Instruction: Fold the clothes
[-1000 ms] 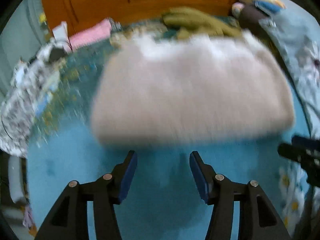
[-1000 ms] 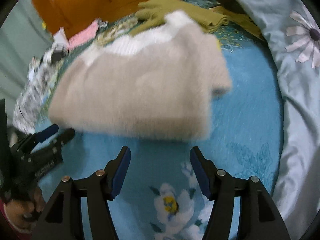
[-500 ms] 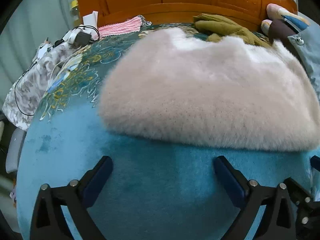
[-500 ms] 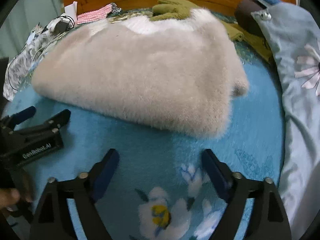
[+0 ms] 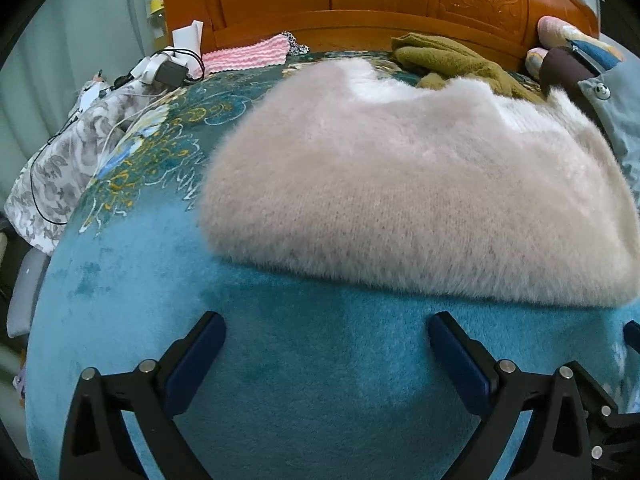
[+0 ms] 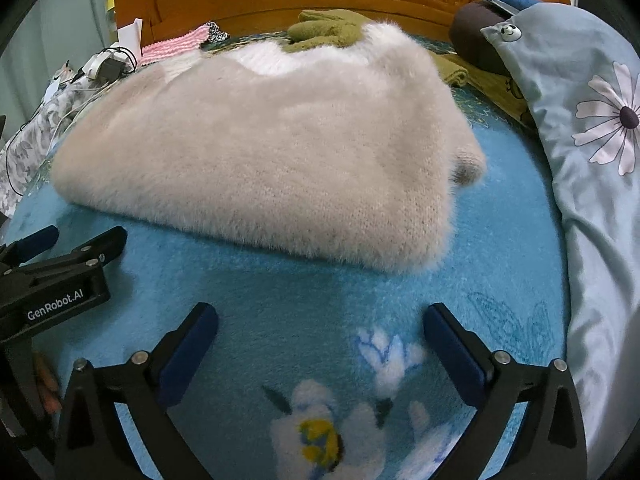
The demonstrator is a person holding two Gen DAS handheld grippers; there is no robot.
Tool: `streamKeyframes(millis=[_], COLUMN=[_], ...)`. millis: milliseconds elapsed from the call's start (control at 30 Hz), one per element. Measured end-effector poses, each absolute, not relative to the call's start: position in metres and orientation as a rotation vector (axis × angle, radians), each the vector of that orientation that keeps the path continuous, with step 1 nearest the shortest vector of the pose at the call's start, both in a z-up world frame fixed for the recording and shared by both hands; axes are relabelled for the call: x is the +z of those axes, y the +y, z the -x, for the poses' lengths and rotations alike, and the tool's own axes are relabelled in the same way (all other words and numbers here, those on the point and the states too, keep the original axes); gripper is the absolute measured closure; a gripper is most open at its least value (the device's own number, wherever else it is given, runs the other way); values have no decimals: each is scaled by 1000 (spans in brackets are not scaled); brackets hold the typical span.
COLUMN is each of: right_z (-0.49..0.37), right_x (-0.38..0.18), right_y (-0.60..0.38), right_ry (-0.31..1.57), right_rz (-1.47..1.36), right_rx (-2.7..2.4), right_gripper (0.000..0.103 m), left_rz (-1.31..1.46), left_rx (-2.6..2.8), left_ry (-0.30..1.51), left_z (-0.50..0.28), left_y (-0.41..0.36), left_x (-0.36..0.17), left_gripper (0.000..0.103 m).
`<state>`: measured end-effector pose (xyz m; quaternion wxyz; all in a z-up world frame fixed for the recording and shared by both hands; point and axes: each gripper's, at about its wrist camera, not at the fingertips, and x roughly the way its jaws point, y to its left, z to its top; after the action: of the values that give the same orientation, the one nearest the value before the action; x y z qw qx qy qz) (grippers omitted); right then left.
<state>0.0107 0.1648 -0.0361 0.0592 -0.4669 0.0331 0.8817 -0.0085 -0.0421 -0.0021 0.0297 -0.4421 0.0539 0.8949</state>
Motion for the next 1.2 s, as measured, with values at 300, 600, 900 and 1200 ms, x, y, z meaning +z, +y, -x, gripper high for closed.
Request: streamKeyframes(millis=[300, 600, 900, 1200], right_z=[-12, -12, -12, -13], right_x=[-39, -43, -44, -46], right_y=[162, 167, 166, 167], right_ry=[97, 99, 97, 95], right_rz=[1410, 1407, 1408, 1409], right_rx=[2670, 2672, 2671, 2670], right_gripper=[0, 0, 0, 0], left_rz=[1373, 1363, 1361, 1359], left_rx=[2744, 2758, 2757, 2757], left_ry=[134, 166, 165, 163], left_z=[11, 10, 12, 12], left_y=[-46, -42, -42, -42], left_x=[0, -2, -2, -2], left_gripper=[0, 0, 0, 0])
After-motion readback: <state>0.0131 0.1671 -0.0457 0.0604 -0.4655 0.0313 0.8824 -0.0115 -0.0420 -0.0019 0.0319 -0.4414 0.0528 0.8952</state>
